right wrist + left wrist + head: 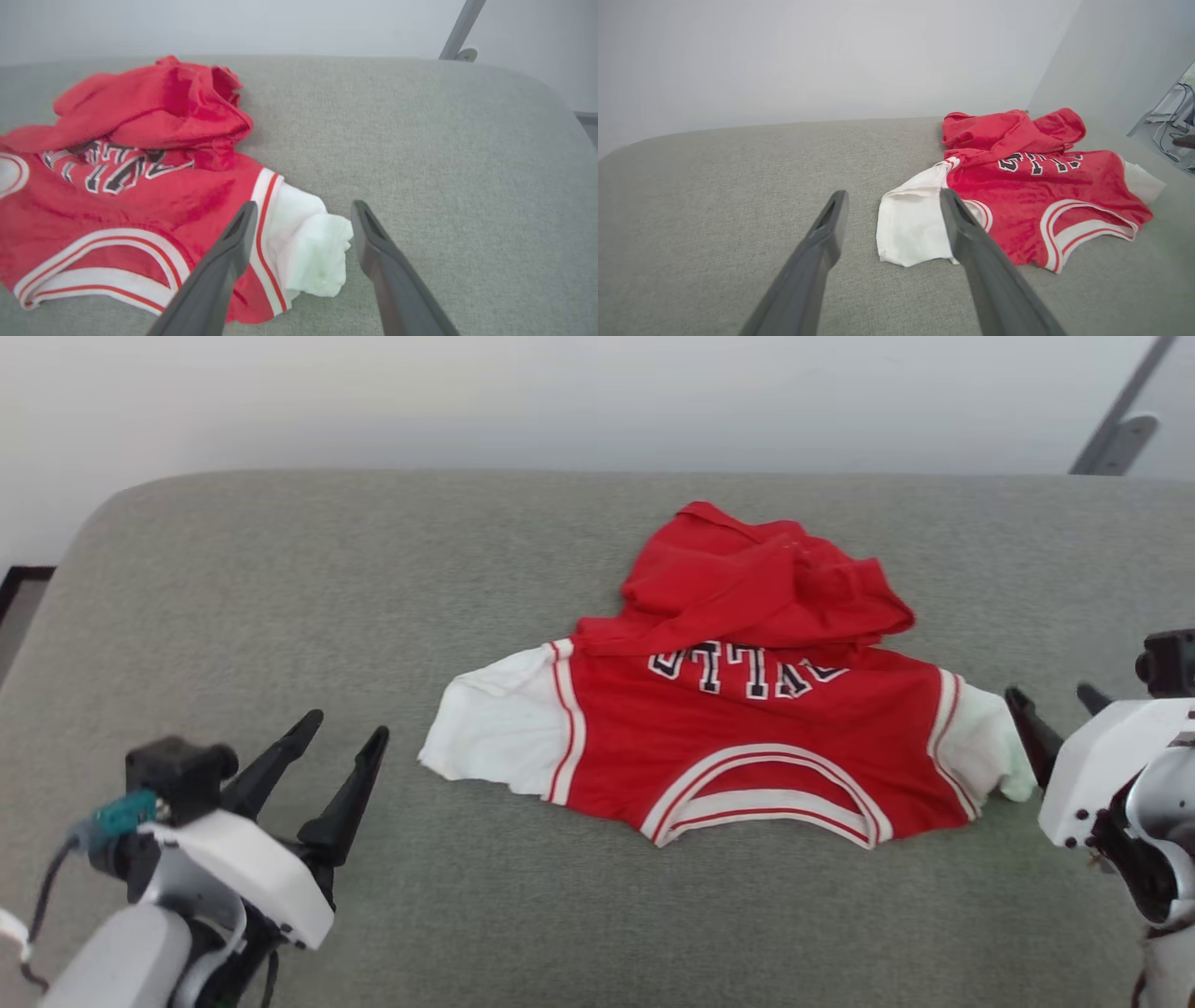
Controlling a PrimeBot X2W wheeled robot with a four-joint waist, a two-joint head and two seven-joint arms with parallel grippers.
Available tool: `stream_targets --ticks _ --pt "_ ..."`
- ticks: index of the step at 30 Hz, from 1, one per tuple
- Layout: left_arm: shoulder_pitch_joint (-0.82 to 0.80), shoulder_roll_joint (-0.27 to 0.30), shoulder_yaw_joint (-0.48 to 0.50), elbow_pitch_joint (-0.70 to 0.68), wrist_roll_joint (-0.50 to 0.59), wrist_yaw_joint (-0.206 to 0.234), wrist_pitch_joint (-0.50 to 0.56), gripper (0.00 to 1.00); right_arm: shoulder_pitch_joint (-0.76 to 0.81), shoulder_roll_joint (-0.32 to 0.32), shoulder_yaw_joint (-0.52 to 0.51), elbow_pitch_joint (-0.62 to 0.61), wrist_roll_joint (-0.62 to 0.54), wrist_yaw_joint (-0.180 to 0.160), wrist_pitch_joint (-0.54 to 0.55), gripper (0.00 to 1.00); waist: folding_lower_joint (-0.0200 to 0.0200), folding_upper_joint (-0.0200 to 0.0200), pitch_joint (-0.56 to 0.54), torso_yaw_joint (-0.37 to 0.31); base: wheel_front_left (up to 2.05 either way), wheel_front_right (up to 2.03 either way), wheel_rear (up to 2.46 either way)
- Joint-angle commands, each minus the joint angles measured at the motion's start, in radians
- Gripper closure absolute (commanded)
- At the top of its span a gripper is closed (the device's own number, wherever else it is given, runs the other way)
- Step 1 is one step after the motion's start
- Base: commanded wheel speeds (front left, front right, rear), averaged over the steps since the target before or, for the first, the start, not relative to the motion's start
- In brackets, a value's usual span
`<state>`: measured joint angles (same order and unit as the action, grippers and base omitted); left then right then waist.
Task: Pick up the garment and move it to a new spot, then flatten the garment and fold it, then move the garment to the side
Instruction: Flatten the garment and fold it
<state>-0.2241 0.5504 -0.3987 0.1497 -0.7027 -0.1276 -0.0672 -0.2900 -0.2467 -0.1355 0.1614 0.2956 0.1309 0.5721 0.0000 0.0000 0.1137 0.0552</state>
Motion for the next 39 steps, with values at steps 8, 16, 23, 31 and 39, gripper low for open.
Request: stream_targets --ticks 8,16,23,31,39 --pt "-0.152 0.088 -0.106 0.021 -0.142 -0.003 0.257 0.00 0.057 0.113 -0.017 -0.110 -0.080 0.000 -0.191 0.00 0.0000 0.0000 -0.014 -0.076 0.00 0.00 0.00" --pt "-0.320 0.108 -0.200 0.113 -0.217 -0.003 0.485 0.00 0.084 0.173 0.029 -0.162 -0.131 0.000 -0.385 0.00 0.0000 0.0000 0.006 -0.126 0.00 0.00 0.00" --pt "-0.405 0.096 -0.257 0.262 -0.265 0.001 0.655 0.00 0.096 0.194 0.045 -0.143 -0.129 0.000 -0.450 0.00 0.0000 0.0000 0.037 -0.172 0.00 0.00 0.00" --pt "-0.466 0.077 -0.300 0.410 -0.247 0.019 0.762 0.00 0.086 0.197 0.049 -0.137 -0.103 0.000 -0.430 0.00 0.0000 0.0000 0.078 -0.209 0.00 0.00 0.00" --pt "-0.486 0.016 -0.312 0.550 -0.275 0.025 0.806 0.00 0.079 0.197 0.065 -0.126 -0.077 0.000 -0.380 0.00 0.0000 0.0000 0.120 -0.227 0.00 0.00 0.00"
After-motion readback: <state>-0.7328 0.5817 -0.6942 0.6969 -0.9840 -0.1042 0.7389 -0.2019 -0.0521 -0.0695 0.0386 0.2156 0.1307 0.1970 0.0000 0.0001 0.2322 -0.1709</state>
